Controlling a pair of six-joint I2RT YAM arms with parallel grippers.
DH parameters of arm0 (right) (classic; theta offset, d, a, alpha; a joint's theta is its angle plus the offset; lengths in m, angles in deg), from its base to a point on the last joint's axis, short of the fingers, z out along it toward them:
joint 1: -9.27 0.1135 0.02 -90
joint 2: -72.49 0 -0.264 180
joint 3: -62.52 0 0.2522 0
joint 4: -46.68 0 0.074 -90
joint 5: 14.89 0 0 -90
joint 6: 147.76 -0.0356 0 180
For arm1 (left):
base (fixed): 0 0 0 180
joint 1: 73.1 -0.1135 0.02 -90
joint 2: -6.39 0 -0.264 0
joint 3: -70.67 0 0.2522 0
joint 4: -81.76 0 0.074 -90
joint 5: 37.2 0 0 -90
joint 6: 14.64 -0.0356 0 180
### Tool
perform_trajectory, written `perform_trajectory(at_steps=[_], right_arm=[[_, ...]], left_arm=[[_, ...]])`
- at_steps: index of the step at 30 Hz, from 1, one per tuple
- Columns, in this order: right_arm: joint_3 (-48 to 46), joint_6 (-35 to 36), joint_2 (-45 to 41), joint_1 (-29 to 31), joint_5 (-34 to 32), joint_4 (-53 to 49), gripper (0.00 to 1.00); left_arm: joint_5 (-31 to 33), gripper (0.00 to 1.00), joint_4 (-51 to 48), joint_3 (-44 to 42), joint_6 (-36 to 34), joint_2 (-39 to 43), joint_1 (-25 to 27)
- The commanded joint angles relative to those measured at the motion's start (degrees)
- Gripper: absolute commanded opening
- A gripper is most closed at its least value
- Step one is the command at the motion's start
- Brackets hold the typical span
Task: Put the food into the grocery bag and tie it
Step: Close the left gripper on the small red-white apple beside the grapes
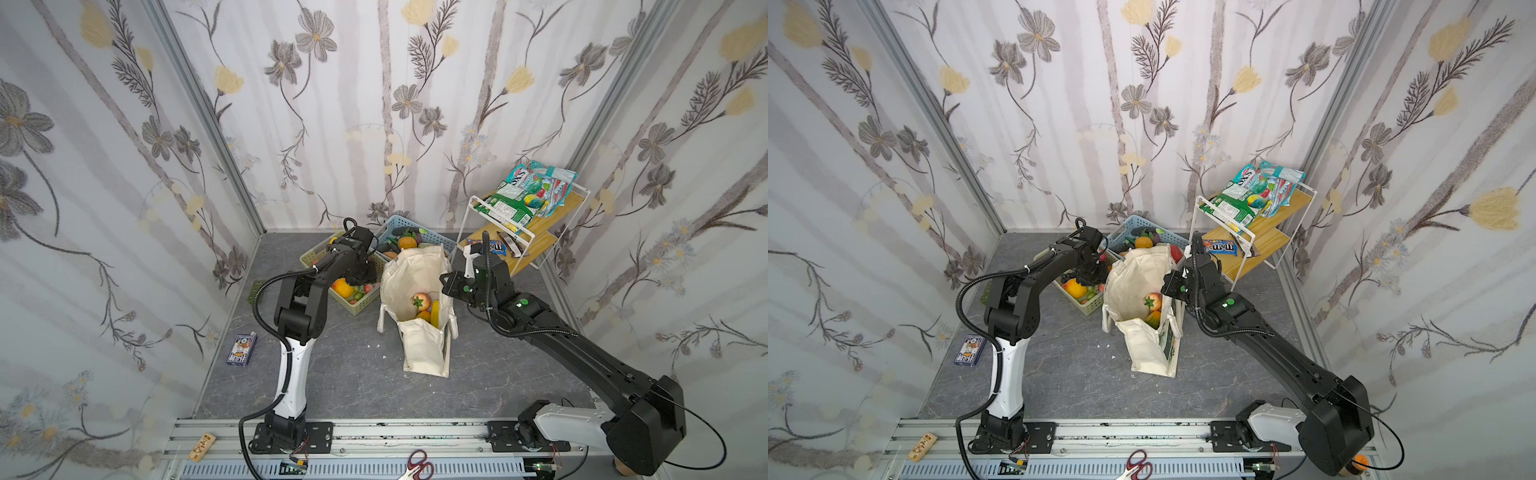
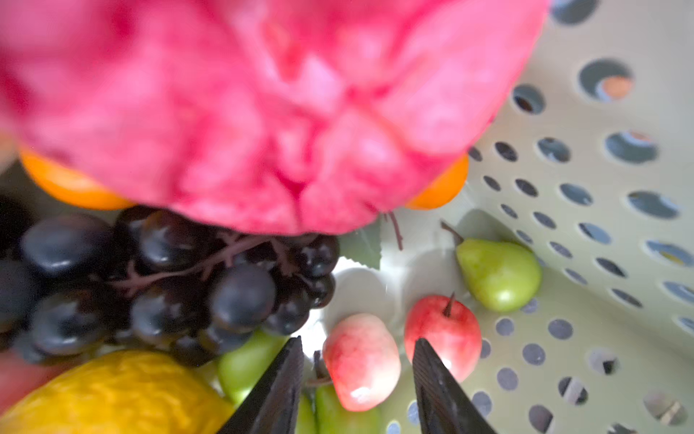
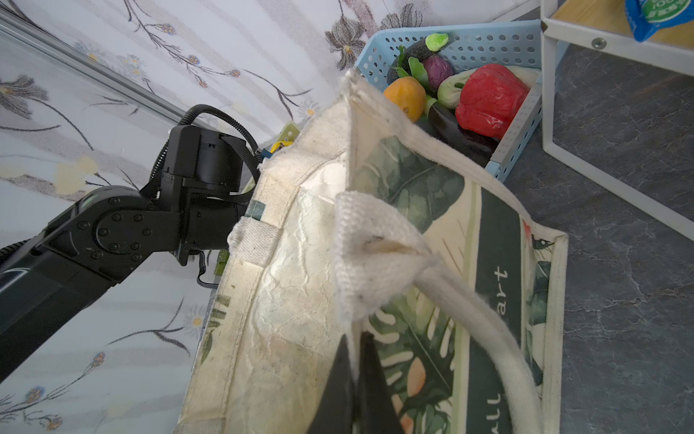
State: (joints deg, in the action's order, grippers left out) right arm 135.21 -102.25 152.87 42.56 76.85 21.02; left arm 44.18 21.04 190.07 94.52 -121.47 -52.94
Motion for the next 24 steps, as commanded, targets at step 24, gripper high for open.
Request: perform_trajectory(at_steps=[24], right_arm=[[3.64, 0.72, 2.81, -0.53, 1.20, 0.68, 0.02]], left_arm=[[0.79, 0.41, -3.93, 2.36, -1.49, -4.33, 0.40]])
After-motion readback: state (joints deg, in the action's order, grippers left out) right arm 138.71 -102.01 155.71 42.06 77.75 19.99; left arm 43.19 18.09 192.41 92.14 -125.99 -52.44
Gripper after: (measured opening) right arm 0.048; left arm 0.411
